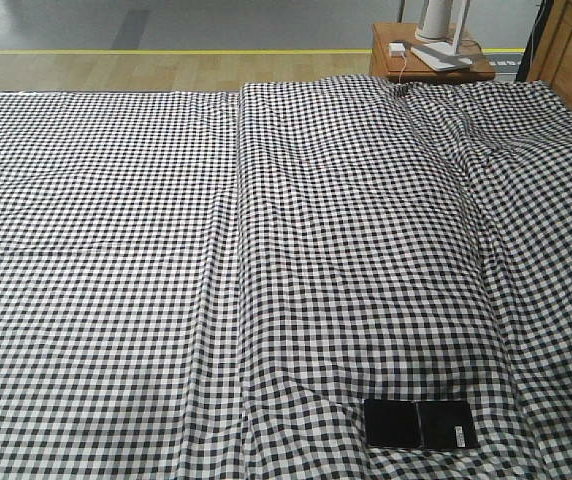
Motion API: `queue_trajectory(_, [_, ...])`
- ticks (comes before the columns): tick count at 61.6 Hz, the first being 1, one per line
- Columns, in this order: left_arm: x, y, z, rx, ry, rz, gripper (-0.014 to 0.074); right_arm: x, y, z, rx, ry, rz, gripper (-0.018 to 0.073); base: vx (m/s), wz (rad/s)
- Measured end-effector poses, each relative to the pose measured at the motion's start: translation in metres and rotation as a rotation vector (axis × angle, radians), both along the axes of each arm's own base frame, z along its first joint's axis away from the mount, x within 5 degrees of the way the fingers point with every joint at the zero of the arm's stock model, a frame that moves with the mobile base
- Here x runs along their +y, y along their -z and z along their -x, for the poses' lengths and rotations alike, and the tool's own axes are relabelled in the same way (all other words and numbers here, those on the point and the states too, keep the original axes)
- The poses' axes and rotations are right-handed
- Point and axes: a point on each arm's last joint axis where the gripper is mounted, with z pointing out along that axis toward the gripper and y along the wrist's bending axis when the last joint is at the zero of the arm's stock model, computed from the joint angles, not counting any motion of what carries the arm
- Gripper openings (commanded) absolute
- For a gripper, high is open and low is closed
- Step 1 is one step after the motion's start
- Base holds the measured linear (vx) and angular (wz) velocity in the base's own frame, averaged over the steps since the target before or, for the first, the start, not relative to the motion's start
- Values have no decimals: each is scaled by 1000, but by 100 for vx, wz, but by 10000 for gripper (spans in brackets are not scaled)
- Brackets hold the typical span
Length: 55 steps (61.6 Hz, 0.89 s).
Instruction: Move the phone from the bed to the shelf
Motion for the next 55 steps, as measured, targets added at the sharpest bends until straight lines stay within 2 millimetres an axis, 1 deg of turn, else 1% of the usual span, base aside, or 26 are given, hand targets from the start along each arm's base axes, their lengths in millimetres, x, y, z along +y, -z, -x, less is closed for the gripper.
queue_trajectory(55, [0, 0, 0, 0, 0, 0, 1, 0, 0, 0, 0, 0, 0, -6, 0, 0])
